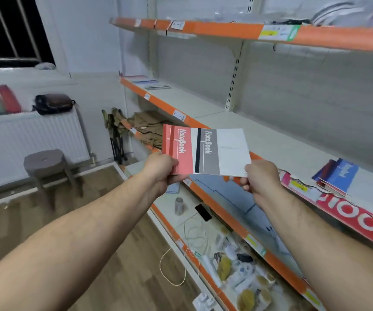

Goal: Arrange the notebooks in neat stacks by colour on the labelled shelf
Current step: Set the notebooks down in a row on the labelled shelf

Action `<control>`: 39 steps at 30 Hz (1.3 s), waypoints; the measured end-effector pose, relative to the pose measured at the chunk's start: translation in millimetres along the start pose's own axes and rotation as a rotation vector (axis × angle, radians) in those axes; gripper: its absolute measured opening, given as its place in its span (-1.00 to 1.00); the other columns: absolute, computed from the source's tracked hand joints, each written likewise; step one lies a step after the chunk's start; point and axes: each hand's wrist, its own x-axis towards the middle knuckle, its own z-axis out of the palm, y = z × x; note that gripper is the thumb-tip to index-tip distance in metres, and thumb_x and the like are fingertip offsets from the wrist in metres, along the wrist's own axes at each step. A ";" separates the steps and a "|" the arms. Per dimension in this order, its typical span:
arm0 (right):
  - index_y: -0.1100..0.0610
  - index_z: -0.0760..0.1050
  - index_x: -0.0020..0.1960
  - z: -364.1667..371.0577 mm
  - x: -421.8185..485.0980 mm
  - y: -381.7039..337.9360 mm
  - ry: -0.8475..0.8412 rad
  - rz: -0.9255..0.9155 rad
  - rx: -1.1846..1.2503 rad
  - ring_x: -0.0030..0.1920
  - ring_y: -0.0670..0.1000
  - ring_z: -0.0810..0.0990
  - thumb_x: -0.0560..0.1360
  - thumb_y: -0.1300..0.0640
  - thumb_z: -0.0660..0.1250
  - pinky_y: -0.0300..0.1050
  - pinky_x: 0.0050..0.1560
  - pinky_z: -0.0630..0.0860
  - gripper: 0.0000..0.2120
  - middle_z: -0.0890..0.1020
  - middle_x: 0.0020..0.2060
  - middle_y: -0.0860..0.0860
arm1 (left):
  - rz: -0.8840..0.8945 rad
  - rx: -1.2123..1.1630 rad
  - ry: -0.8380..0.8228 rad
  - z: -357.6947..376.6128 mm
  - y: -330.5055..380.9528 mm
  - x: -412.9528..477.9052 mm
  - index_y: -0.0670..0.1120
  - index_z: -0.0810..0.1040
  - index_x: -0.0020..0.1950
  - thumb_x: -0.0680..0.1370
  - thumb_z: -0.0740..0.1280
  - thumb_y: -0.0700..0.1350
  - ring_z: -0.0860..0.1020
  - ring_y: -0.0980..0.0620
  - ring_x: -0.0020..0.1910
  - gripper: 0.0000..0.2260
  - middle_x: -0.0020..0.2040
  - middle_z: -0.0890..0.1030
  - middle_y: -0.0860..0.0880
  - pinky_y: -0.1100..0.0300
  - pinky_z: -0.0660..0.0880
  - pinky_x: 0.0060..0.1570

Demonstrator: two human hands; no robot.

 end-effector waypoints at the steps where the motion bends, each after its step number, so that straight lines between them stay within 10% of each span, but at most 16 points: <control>1: 0.27 0.59 0.10 16.9 5.8 -0.7 -0.002 0.009 -0.004 -0.56 -0.03 0.36 0.42 0.35 0.01 -0.26 -0.59 0.24 -0.56 0.62 -0.24 0.26 | -0.001 -0.012 0.015 -9.8 6.0 9.9 -0.16 0.43 0.24 0.61 0.17 -0.38 0.62 -0.07 -0.14 -0.75 0.05 0.61 -0.16 0.16 0.58 -0.50; 39: 0.18 0.58 -0.07 497.1 389.9 -96.1 -0.313 -0.041 -0.032 -0.49 0.02 0.41 0.50 0.32 0.10 -0.19 -0.52 0.29 -0.73 0.55 -0.47 0.09 | 0.049 -0.114 0.303 -183.9 205.1 506.1 -0.16 0.47 0.25 0.63 0.23 -0.32 0.69 -0.09 -0.07 -0.78 0.04 0.69 -0.15 0.12 0.62 -0.34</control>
